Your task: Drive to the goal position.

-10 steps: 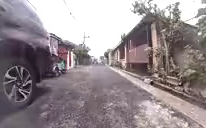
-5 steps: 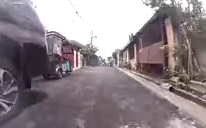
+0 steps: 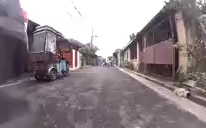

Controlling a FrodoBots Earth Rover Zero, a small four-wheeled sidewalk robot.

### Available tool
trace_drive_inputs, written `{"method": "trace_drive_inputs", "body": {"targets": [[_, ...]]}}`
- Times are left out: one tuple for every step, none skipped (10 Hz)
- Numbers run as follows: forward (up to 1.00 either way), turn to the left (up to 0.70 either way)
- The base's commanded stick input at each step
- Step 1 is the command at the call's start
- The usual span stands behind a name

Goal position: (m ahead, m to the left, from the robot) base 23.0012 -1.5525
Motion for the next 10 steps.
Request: {"method": "trace_drive_inputs", "body": {"targets": [[1.0, 0.01], [1.0, 0.01], [1.0, 0.02], [1.0, 0.07], [1.0, 0.23], [1.0, 0.25], [1.0, 0.03], [1.0, 0.0], [1.0, 0.0], [1.0, 0.0]]}}
